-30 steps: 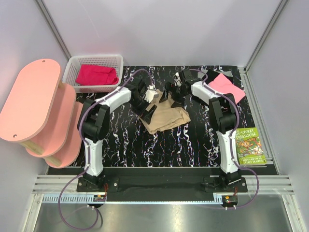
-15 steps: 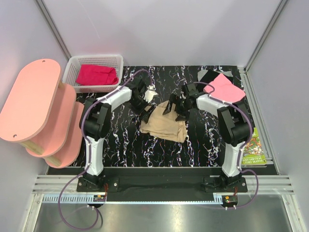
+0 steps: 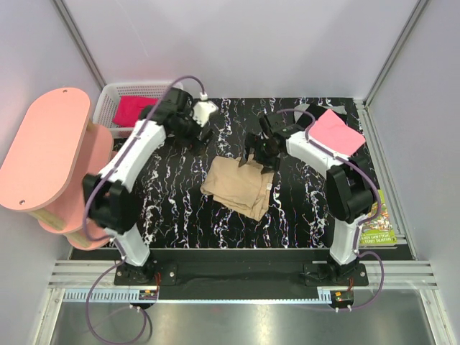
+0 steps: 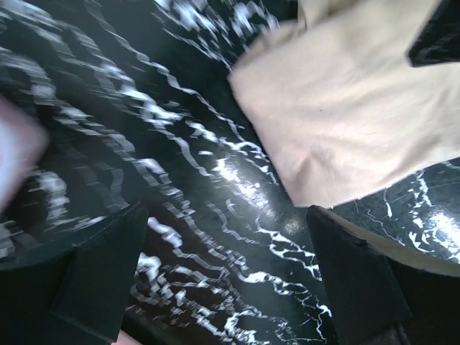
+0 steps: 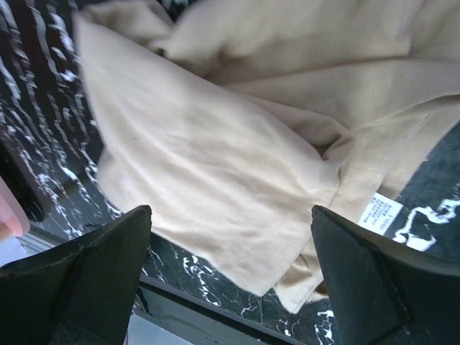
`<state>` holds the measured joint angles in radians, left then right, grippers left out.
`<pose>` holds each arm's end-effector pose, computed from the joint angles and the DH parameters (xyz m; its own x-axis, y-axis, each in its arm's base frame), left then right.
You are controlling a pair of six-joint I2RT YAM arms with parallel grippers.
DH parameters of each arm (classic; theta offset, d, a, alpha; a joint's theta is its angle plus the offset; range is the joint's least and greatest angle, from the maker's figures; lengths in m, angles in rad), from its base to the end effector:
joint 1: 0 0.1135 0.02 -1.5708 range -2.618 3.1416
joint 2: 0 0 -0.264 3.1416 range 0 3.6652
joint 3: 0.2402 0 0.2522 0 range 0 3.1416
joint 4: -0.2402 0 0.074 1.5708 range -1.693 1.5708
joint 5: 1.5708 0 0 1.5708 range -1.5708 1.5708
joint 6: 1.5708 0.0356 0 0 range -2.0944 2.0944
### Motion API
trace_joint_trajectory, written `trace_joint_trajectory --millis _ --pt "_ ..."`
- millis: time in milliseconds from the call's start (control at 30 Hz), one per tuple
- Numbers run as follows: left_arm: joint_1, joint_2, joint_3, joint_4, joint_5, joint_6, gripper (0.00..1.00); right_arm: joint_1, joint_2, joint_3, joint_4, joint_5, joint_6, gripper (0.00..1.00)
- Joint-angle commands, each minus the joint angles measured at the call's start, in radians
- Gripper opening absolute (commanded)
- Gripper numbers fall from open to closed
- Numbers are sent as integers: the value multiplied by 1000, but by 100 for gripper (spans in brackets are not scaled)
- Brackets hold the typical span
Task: Fold and stack the t-shirts
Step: Smooth out wrinkles on the folded tshirt, then put the neatly folded tshirt into the corner of the board with the right arm
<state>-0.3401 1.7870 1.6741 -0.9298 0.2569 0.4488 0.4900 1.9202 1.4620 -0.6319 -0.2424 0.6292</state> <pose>0.3566 -0.1358 0.3097 -0.5413 0.6367 -0.5492 0.7527 0.6580 0.0209 0.3549 0.1990 0.2107 -0.9590 0.1360 -0.2486 0.0119 0.8959 0.4442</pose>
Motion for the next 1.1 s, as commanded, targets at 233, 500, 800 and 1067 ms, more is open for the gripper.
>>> trace_joint_trajectory --millis 233,500,800,1067 --pt "-102 -68 15 -55 131 -41 99 -111 -233 -138 -47 59 41 100" --pt "-142 143 90 -57 117 -61 99 -145 -319 -483 263 -118 159 100" --pt "-215 198 24 -26 107 -75 99 -197 -210 -653 654 -314 269 100" --pt "-244 227 -16 9 67 -71 99 -217 -82 -664 795 -341 287 100"
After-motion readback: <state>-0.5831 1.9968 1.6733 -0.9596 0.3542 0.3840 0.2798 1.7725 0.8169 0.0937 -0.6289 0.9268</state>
